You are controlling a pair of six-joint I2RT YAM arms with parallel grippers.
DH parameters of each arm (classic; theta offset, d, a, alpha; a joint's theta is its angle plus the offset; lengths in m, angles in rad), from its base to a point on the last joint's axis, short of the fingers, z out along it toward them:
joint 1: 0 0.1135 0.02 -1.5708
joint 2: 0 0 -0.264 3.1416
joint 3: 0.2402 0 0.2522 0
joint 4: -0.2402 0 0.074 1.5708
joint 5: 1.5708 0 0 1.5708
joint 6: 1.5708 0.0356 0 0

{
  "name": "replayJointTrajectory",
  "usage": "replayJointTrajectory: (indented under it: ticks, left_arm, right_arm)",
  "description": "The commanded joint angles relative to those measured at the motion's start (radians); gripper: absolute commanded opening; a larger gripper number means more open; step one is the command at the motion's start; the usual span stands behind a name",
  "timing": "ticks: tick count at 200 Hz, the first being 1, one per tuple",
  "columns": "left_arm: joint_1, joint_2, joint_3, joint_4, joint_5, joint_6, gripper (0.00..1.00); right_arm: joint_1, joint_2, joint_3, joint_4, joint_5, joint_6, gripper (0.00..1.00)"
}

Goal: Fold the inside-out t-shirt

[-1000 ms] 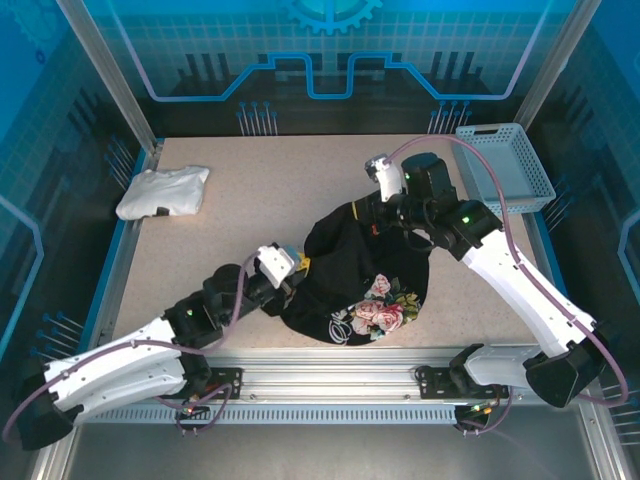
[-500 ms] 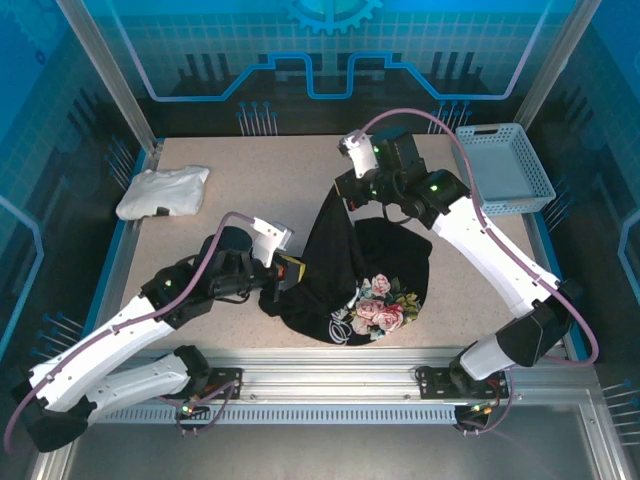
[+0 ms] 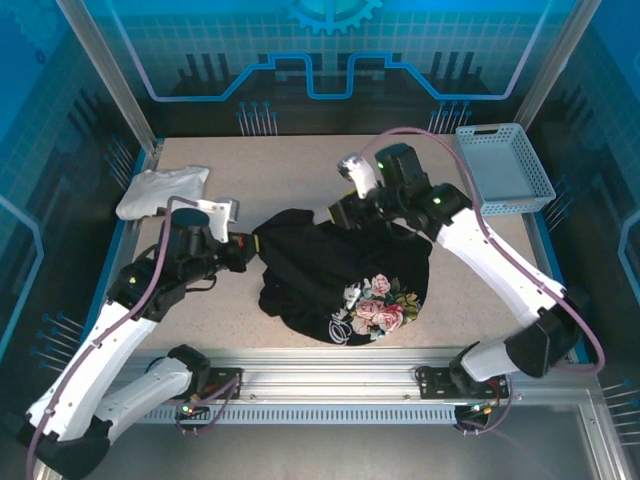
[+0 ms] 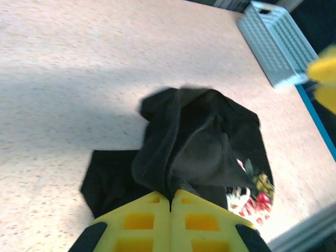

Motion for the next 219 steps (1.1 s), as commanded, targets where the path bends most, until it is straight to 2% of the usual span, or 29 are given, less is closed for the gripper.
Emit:
replayJointTrajectory:
  ticks: [1, 16, 28, 66, 95, 104, 116, 127, 141, 160, 193, 219]
  left_arm:
    - [0.071, -0.010, 0.042, -0.019, -0.052, 0.021, 0.00]
    - [0.121, -0.017, 0.056, -0.015, -0.070, 0.041, 0.00]
    - [0.154, -0.018, 0.068, -0.013, -0.085, 0.059, 0.00]
    - [0.226, 0.001, 0.105, -0.005, -0.125, 0.123, 0.00]
    - [0.243, 0.031, 0.121, 0.009, -0.133, 0.156, 0.00]
    - [0.243, 0.038, 0.118, 0.020, -0.131, 0.158, 0.00]
    - [0.244, 0.041, 0.112, 0.035, -0.133, 0.162, 0.00]
    - [0.248, 0.046, 0.113, 0.045, -0.145, 0.163, 0.00]
    - [0.262, 0.050, 0.125, 0.059, -0.161, 0.160, 0.00]
    - [0.311, 0.060, 0.162, 0.084, -0.148, 0.133, 0.00]
    - [0.440, 0.094, 0.295, 0.122, -0.031, 0.057, 0.00]
    - [0.468, 0.094, 0.381, 0.165, -0.034, 0.027, 0.00]
  right_arm:
    - [-0.067, 0.026, -0.067, 0.016, 0.168, 0.054, 0.52]
    - [-0.080, 0.122, -0.068, 0.015, 0.266, 0.058, 0.52]
    - [-0.083, 0.216, -0.053, 0.027, 0.288, 0.055, 0.51]
    - [-0.066, 0.484, 0.046, 0.068, 0.195, 0.062, 0.53]
    - [-0.056, 0.660, 0.152, 0.060, 0.156, 0.066, 0.54]
    - [-0.055, 0.703, 0.178, 0.048, 0.139, 0.067, 0.49]
    - [-0.058, 0.727, 0.187, 0.050, 0.132, 0.066, 0.29]
    - [-0.063, 0.706, 0.184, 0.055, 0.145, 0.059, 0.12]
    - [-0.088, 0.624, 0.168, 0.057, 0.194, 0.043, 0.00]
    - [-0.157, 0.446, 0.132, 0.066, 0.231, 0.026, 0.00]
    - [-0.313, 0.147, 0.097, 0.074, 0.185, 0.033, 0.00]
    - [-0.400, -0.013, 0.098, 0.045, 0.191, 0.030, 0.00]
